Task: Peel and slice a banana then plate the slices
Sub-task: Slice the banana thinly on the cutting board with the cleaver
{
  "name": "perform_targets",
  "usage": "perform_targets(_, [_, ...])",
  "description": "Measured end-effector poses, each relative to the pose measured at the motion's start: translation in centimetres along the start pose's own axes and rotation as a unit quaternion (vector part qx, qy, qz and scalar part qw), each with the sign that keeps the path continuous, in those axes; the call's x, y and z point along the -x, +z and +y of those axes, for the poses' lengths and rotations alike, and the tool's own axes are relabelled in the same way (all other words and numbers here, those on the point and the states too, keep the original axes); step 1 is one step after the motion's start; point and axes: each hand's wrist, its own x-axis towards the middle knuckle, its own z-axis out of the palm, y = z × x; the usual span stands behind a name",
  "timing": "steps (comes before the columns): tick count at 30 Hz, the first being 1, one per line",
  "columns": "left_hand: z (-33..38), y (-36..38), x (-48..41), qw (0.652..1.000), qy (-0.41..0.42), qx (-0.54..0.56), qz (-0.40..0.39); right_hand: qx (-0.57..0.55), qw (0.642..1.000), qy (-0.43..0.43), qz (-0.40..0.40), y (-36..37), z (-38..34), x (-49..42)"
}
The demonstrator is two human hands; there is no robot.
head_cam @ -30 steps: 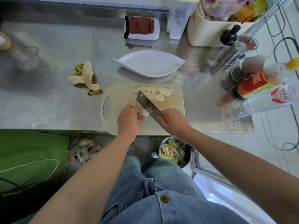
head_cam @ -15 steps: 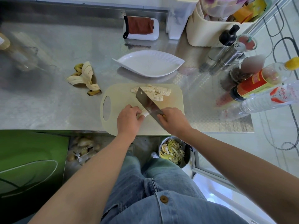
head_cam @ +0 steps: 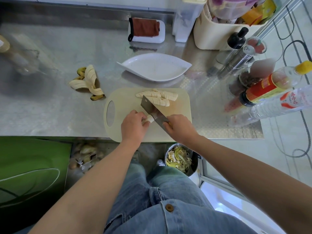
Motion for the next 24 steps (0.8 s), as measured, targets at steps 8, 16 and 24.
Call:
perform_targets(8, [0.06,-0.04,0.03,1.000,-0.001,0.004,0.005,-0.006,0.999,-0.021,0.031,-0.28,-0.07,-0.07])
perform_targets(16, [0.03,0.00,0.04,1.000,-0.002,0.004,0.004,-0.011,0.999,-0.024,0.038,-0.50,-0.14,0.00])
perform_targets(24, [0.00,0.05,-0.01,1.000,-0.007,0.007,-0.003,-0.001,1.000,0.001,0.007,0.22,-0.10,-0.02])
